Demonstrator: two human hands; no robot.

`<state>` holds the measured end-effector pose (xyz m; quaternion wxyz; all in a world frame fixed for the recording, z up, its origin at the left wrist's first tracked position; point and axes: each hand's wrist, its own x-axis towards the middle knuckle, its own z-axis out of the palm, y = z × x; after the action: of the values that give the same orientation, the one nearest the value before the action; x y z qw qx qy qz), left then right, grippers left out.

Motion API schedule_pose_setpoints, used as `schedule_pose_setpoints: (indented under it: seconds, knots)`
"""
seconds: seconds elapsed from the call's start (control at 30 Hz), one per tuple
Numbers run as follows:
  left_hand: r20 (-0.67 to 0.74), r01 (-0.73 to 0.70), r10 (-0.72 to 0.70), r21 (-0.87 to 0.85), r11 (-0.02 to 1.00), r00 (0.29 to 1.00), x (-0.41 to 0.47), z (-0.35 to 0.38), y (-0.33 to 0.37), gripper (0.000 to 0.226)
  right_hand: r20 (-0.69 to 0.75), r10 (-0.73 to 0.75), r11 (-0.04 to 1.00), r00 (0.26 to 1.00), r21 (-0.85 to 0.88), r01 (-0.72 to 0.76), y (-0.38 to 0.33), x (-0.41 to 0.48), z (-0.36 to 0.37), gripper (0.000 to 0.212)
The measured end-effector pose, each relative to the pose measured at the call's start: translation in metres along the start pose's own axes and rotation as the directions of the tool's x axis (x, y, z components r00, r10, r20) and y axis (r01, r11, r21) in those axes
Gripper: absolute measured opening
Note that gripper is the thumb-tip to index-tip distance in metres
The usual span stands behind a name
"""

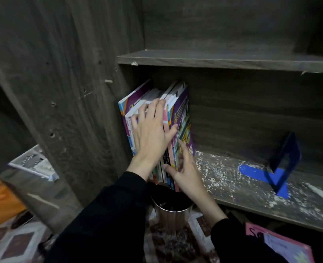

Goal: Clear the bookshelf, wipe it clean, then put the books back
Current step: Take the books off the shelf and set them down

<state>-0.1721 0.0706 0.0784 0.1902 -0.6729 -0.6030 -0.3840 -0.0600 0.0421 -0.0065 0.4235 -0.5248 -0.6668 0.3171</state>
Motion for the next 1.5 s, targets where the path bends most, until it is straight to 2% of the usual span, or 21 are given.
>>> schedule_pose_setpoints:
  seconds: [0.23,0.4,0.5,0.57,0.63,0.73,0.8,0.87,0.97,1.07,1.27,1.4,1.5]
  knots:
    - [-0.058,-0.024,0.024,-0.009,1.000,0.998,-0.005,0.001,0.001,0.059,0.037,-0.026,0.998,0.999,-0.052,0.028,-0.003,-0.004,-0.004,0.086]
    - [-0.115,-0.037,0.021,-0.138,0.990,0.993,-0.021,-0.004,-0.002,0.055,0.032,-0.095,0.995,0.995,-0.033,0.096,0.003,-0.015,-0.003,0.086]
    - [-0.141,-0.037,-0.007,-0.307,0.951,0.990,-0.035,-0.009,-0.001,0.053,0.037,-0.155,0.987,0.987,-0.031,0.156,0.005,-0.024,-0.003,0.085]
    - [-0.170,-0.019,-0.057,-0.413,0.911,0.984,-0.041,-0.013,0.003,0.051,0.056,-0.172,0.985,0.983,-0.017,0.174,0.007,-0.028,-0.003,0.083]
    - [-0.179,0.053,-0.164,-0.503,0.863,0.970,-0.045,-0.013,0.010,0.051,0.065,-0.185,0.983,0.981,0.002,0.186,0.010,-0.030,-0.004,0.082]
    - [-0.056,0.285,-0.422,-0.658,0.697,0.905,-0.041,-0.010,0.028,0.072,0.087,-0.179,0.984,0.980,0.042,0.176,0.018,-0.025,-0.003,0.080]
    - [0.036,0.391,-0.509,-0.687,0.612,0.860,-0.036,0.002,0.038,0.081,0.098,-0.185,0.982,0.978,0.054,0.181,0.024,-0.020,-0.007,0.081]
    - [0.012,0.413,-0.518,-0.619,0.668,0.855,-0.035,0.015,0.044,0.076,0.115,-0.187,0.982,0.976,0.033,0.185,0.031,-0.014,-0.013,0.087]
    - [-0.108,0.321,-0.444,-0.546,0.774,0.889,-0.044,0.029,0.050,0.069,0.139,-0.171,0.985,0.975,0.032,0.168,0.038,-0.010,-0.020,0.084]
    - [-0.143,0.267,-0.381,-0.496,0.826,0.913,-0.046,0.040,0.055,0.081,0.140,-0.190,0.982,0.972,0.031,0.188,0.043,-0.008,-0.025,0.079]
    - [-0.229,0.098,-0.220,-0.447,0.889,0.948,-0.037,0.047,0.047,0.114,0.160,-0.207,0.978,0.965,0.002,0.209,0.040,-0.004,-0.026,0.082]
    - [-0.225,0.133,-0.269,-0.484,0.865,0.936,-0.033,0.048,0.035,0.108,0.198,-0.217,0.973,0.956,-0.041,0.229,0.034,0.003,-0.022,0.084]
    - [-0.230,0.166,-0.291,-0.446,0.880,0.929,-0.030,0.049,0.028,0.117,0.224,-0.226,0.966,0.948,-0.072,0.248,0.029,0.007,-0.021,0.083]
